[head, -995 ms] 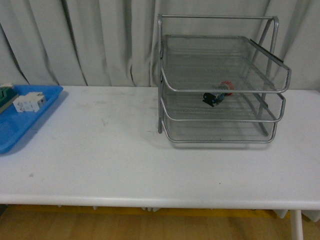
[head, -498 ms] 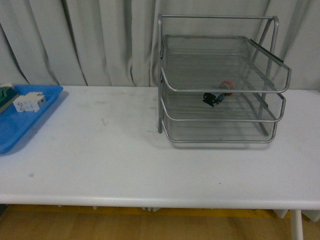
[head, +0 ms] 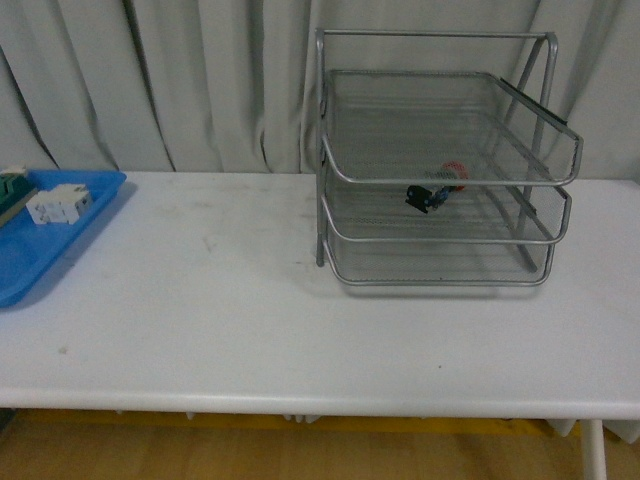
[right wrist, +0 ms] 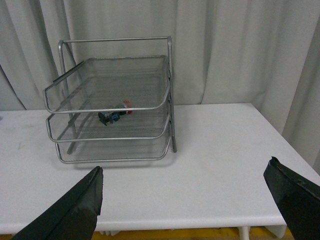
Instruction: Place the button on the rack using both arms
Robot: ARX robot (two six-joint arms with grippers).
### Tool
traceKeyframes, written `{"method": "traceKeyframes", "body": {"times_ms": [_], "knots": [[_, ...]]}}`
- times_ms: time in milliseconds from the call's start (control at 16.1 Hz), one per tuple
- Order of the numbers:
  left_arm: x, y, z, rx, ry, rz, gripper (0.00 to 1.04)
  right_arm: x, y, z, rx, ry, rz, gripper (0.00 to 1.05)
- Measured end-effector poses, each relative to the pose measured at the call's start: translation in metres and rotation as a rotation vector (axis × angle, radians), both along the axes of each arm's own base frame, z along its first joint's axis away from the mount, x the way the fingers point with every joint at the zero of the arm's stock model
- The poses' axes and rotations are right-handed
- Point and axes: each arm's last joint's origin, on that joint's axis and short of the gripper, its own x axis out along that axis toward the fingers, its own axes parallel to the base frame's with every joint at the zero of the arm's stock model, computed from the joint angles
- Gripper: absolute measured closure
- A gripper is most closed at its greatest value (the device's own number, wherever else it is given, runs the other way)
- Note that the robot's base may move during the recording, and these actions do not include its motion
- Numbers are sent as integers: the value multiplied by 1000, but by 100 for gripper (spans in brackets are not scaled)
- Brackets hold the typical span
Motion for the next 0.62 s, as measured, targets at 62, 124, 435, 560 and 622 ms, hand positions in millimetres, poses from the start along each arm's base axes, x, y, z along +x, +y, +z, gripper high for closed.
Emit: {"method": "traceKeyframes", "body": {"times_ms": [62,124,435,560,622], "knots": [[0,0,0,0,0,0,7,0,0,0,0,0,0,6],[0,0,0,0,0,0,7,0,0,0,0,0,0,6],[0,0,0,0,0,0,7,0,0,0,0,0,0,6],[0,0,0,0,0,0,7,0,0,0,0,0,0,6],[0,0,0,0,0,0,7,0,0,0,0,0,0,6]]}}
